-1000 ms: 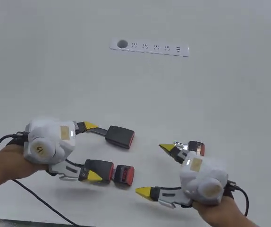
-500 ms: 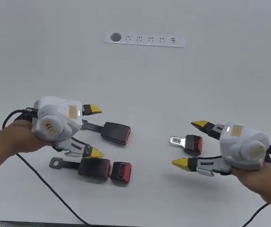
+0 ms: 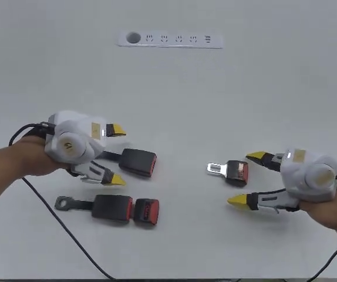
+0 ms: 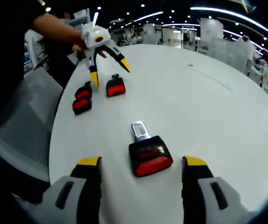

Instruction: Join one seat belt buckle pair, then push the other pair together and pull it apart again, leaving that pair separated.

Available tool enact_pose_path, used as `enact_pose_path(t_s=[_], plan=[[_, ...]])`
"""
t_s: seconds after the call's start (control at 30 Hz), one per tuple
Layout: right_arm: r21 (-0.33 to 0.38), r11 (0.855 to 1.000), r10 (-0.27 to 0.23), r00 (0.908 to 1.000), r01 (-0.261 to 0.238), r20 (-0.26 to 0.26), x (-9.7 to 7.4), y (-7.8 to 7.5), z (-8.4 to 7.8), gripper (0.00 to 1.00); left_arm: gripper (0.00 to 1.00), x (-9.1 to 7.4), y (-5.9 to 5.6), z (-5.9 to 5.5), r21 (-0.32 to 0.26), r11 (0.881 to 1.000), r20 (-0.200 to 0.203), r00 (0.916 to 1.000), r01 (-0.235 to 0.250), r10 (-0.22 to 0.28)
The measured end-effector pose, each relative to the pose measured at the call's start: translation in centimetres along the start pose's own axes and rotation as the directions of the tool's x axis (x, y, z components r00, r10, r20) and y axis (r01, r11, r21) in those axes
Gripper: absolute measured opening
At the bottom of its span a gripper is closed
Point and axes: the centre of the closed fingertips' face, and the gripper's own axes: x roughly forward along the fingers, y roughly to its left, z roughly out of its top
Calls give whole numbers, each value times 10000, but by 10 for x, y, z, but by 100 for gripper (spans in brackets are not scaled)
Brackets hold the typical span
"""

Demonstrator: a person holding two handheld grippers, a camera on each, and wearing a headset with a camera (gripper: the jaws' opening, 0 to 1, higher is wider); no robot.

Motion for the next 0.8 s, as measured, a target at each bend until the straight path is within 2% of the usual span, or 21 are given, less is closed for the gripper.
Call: enact_pose_path(t_s=[0.1, 0.3, 0.33, 0.4, 0.47, 0.57, 0.63, 0.8], plan=[[86, 10000, -33, 10000, 33, -3, 1, -1, -3, 70, 65, 7, -1, -2, 226, 9995, -241, 9995, 223, -218], [-333, 9994, 44, 9996, -35, 277, 0, -2, 3, 66, 61, 17, 1, -4, 370, 9982, -454, 9979, 476, -459], [-388, 9992, 53, 9995, -41, 313, 0, -1, 3, 66, 60, 20, 2, -3, 309, 9982, -304, 9983, 507, -498], [-411, 9991, 72, 9993, -57, 359, 0, -1, 4, 65, 59, 21, 2, -2, 309, 9971, -267, 9973, 698, -690], [-390, 9992, 68, 9992, -53, 395, 0, -3, 3, 64, 53, 22, -1, 0, 208, 9958, -215, 9958, 889, -885], [-577, 9976, 396, 9984, -373, 393, 3, 4, 5, 58, 45, 23, -5, 2, 73, 9935, -136, 9935, 1133, -1132], [-1034, 9940, 392, 9985, -349, 392, 4, 5, 6, 56, 44, 23, -4, 2, 59, 9941, -129, 9940, 1083, -1082], [-1122, 9935, 249, 9988, -200, 427, 5, 1, 8, 49, 39, 23, -2, 3, -16, 9948, -109, 9948, 1014, -1014]])
